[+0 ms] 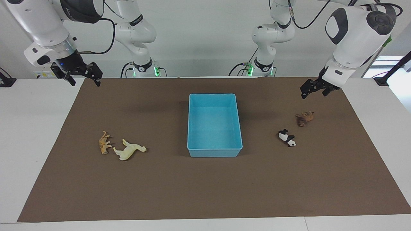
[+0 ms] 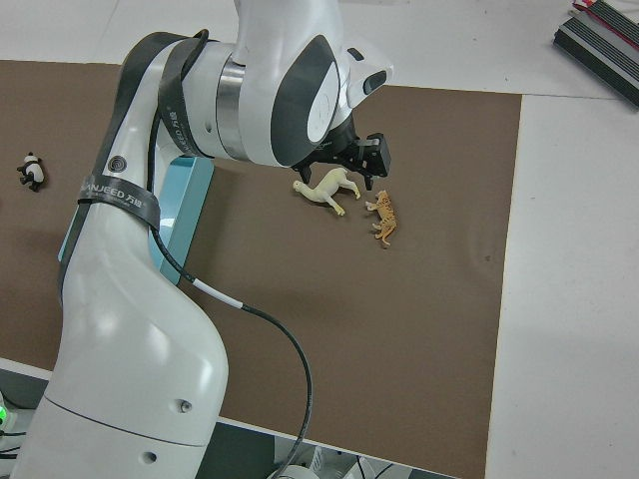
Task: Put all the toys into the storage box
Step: 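Reach the left gripper to the black-and-white panda and grasp it, then carry the panda into the blue box while the right gripper reaches the tan toy, then withdraw the left gripper toward the brown lion while the right gripper grasps the tan toy, then place the tan toy in the box while the left gripper grasps the lion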
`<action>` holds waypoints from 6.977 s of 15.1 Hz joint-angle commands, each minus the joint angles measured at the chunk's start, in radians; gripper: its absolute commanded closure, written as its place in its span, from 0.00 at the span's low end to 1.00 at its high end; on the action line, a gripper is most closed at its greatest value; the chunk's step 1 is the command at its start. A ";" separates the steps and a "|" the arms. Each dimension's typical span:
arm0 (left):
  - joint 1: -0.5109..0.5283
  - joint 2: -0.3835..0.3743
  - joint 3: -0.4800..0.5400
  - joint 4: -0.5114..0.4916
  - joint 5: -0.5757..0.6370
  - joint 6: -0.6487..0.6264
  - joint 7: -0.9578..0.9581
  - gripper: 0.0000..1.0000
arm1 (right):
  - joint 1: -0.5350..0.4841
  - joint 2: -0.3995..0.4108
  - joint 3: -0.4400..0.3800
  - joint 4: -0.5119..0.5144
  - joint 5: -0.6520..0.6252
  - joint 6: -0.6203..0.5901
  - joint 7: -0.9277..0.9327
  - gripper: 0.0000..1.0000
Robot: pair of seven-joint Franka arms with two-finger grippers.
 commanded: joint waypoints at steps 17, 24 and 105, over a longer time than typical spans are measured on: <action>0.010 -0.067 0.001 -0.062 -0.010 0.048 0.004 0.00 | -0.013 -0.024 0.004 -0.018 0.020 -0.004 0.011 0.00; 0.012 0.019 0.009 -0.157 -0.010 0.246 0.003 0.00 | -0.013 -0.025 0.004 -0.018 0.020 -0.004 0.011 0.00; 0.171 0.056 0.020 -0.617 0.076 0.671 0.787 0.00 | 0.586 0.272 0.021 0.069 0.149 0.267 0.998 1.00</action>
